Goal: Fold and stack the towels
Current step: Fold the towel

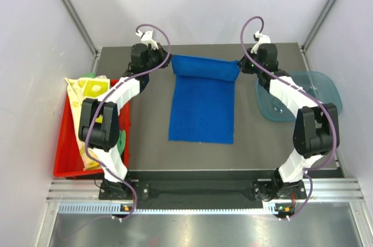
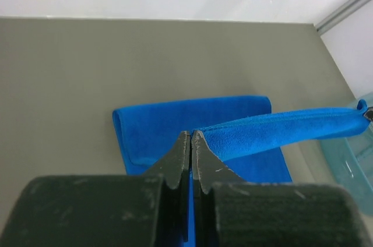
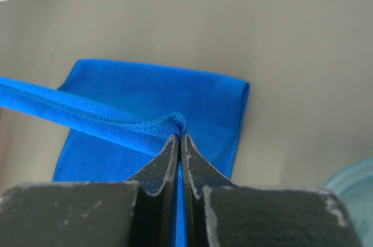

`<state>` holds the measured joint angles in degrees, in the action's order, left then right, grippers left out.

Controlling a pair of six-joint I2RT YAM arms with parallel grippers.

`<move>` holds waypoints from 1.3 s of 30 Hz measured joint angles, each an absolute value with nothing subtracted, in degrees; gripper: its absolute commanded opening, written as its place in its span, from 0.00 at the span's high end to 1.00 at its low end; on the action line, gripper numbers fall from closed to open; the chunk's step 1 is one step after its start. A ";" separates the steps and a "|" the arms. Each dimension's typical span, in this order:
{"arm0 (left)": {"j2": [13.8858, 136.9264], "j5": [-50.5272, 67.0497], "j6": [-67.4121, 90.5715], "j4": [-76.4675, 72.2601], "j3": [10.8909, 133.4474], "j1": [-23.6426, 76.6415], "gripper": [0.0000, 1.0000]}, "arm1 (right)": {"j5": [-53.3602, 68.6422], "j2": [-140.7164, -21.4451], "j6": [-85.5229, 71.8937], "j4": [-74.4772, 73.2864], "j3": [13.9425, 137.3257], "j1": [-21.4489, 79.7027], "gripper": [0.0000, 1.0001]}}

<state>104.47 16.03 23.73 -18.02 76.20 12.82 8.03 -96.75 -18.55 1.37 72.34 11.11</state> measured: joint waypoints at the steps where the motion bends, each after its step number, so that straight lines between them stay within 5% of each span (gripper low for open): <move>1: 103.74 16.03 23.83 -18.00 75.13 12.91 1.00 | 8.05 -96.12 -18.72 1.32 71.53 11.16 1.00; 39: 77.36 12.51 24.32 -16.64 48.38 16.73 1.00 | 1.50 -69.28 -20.84 0.75 48.16 19.94 1.00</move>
<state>77.36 12.51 24.32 -16.64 48.38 16.73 1.50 -69.28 -20.84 0.75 48.16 19.94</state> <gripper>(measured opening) 0.015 0.008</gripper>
